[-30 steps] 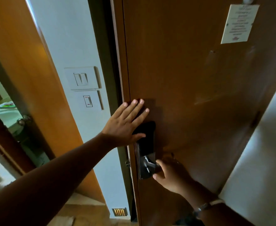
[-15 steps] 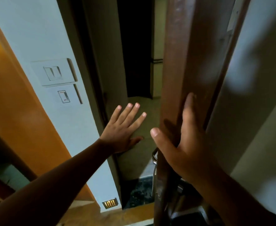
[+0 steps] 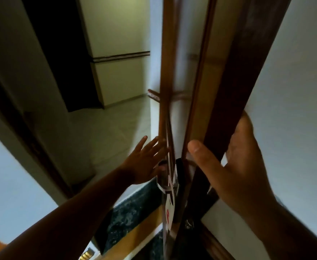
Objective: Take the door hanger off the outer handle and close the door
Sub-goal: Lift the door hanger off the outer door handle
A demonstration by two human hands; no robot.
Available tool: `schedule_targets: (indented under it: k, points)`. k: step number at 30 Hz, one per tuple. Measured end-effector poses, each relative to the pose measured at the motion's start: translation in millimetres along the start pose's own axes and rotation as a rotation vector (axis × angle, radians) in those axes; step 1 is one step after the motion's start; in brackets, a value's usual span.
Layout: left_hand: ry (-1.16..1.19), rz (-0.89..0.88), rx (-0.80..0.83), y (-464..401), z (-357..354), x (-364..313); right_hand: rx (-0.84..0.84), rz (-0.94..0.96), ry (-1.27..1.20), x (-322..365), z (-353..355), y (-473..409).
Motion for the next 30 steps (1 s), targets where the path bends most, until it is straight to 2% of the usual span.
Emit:
schedule_targets:
  k: [3, 6, 7, 8, 10, 14, 18, 20, 25, 30]
  points:
    - [0.107, -0.150, -0.013, -11, 1, 1, -0.168, 0.084, 0.174, 18, -4, 5]
    - [0.299, -0.187, -0.042, -15, 9, 6, -0.372, 0.206, 0.736, 46, -19, 10]
    - [0.326, -0.196, -0.063, -13, 8, 9, -0.365, 0.246, 0.959, 54, -35, 8]
    - [0.353, -0.206, -0.090, -9, 7, 13, -0.285, 0.295, 1.164, 56, -58, 2]
    - [0.408, -0.175, -0.106, -1, 0, 20, -0.021, 0.346, 1.458, 43, -92, -14]
    - [0.510, -0.054, -0.019, 21, -30, 22, 0.343, 0.124, 1.929, -5, -101, -43]
    - [0.522, -0.054, 0.235, 42, -71, -16, 0.521, -0.025, 2.187, -54, -78, -46]
    - [0.558, -0.103, 0.240, 48, -78, -40, 0.552, -0.027, 2.322, -66, -71, -45]
    - [1.097, -0.026, 0.277, 47, -90, -84, 0.590, -0.026, 2.488, -77, -63, -41]
    - [1.414, 0.136, 0.398, 41, -104, -99, 0.576, -0.068, 2.514, -82, -60, -38]
Point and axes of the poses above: each hand's wrist, its own y-axis away from the middle knuckle, its own z-axis out of the back of the hand, x = y × z, the point moved 7 cm from there along -y, towards the middle knuckle, and after that the axes turned 9 degrees about -y, right-handed, at the moved point
